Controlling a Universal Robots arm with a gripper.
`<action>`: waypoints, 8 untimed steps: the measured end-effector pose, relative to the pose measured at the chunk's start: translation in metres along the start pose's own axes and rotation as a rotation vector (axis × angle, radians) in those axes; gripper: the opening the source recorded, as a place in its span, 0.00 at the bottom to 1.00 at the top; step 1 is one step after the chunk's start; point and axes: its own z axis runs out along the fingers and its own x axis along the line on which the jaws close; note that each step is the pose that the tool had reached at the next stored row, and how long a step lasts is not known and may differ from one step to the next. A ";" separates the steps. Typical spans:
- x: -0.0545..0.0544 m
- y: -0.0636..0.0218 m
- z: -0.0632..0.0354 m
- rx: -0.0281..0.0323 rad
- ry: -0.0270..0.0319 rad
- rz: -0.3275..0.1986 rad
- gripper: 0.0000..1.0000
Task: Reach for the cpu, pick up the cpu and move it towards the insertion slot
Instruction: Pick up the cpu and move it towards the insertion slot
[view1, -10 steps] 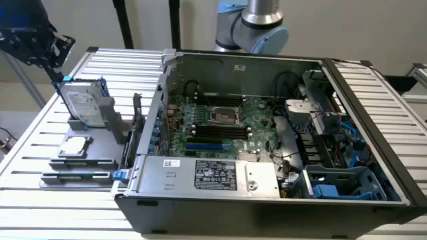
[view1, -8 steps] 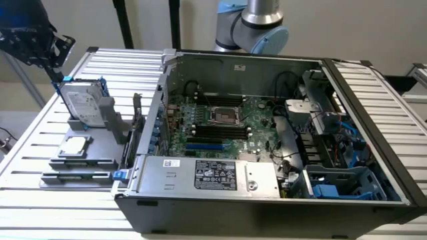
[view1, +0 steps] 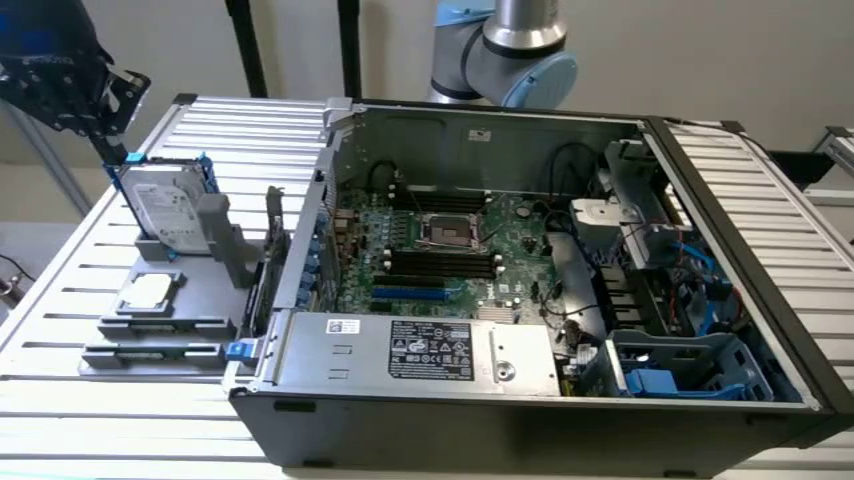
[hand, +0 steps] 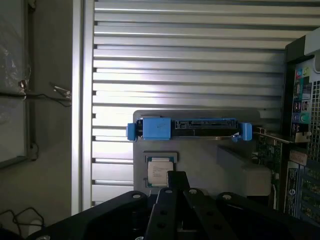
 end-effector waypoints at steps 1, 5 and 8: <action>0.000 0.0000 0.0000 0.0000 0.0000 0.000 0.11; 0.001 -0.0010 -0.0001 0.0001 0.0002 0.000 0.11; 0.005 -0.0058 0.0001 0.0000 0.0000 0.000 0.11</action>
